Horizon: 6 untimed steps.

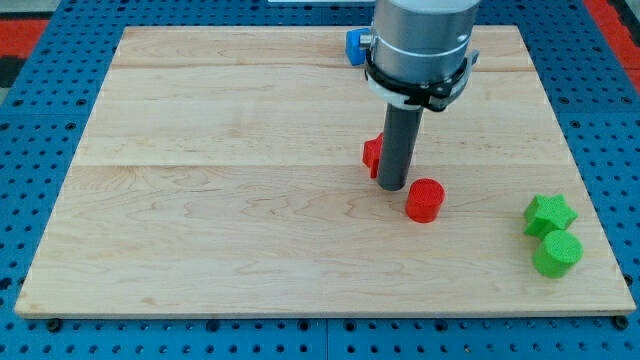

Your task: Push red circle closer to green circle

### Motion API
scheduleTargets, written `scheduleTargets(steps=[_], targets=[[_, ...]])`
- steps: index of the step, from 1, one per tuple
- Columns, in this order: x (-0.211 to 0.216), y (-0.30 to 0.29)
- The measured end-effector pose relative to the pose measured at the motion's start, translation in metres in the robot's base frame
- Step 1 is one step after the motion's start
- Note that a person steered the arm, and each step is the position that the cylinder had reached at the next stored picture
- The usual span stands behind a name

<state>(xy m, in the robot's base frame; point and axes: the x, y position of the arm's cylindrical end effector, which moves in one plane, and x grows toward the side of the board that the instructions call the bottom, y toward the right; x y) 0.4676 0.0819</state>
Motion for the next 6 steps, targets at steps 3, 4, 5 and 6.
scheduleTargets(steps=[3,4,5,6], targets=[[0.067,0.030],[0.076,0.007],[0.098,0.004],[0.095,0.020]])
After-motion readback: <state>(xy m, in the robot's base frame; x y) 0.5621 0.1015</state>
